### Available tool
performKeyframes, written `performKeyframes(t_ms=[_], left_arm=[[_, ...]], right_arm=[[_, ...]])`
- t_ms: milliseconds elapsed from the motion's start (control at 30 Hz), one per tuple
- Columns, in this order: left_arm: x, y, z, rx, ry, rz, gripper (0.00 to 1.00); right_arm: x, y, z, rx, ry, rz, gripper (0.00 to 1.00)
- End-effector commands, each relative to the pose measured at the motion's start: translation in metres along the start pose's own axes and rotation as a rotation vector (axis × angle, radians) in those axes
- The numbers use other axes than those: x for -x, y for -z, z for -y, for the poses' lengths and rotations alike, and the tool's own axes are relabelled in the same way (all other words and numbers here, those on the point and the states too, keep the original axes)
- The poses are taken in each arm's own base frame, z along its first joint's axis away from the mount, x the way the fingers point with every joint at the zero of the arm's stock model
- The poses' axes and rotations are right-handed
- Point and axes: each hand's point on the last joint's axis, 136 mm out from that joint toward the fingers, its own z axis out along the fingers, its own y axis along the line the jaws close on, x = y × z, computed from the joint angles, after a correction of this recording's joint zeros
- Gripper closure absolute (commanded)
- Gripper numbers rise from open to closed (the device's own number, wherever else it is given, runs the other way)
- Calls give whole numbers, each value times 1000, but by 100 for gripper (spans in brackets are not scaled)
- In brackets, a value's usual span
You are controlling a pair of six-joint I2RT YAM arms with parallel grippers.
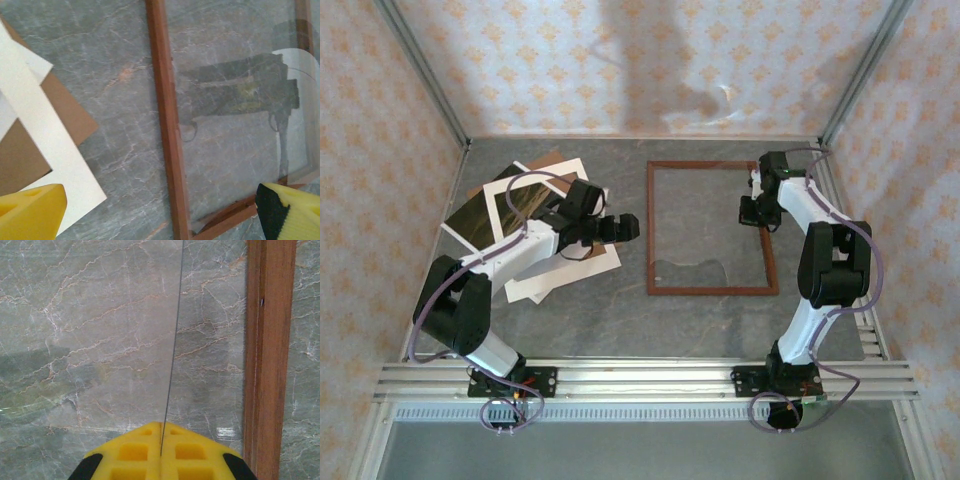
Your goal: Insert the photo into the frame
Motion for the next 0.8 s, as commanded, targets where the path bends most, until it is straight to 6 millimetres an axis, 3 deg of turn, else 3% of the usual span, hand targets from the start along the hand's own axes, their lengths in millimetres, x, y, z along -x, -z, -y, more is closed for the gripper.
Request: performKeyframes(t_ms=[0,233,767], left_arm=[[6,-4,23,-75,-63,16,2],[1,-10,35,-92,-89,9,2],[-4,-10,42,-78,-125,12,2]], right_arm=[[4,8,9,-48,10,10,100],[4,7,10,-47,10,9,100],[4,7,12,-41,-2,15,100]])
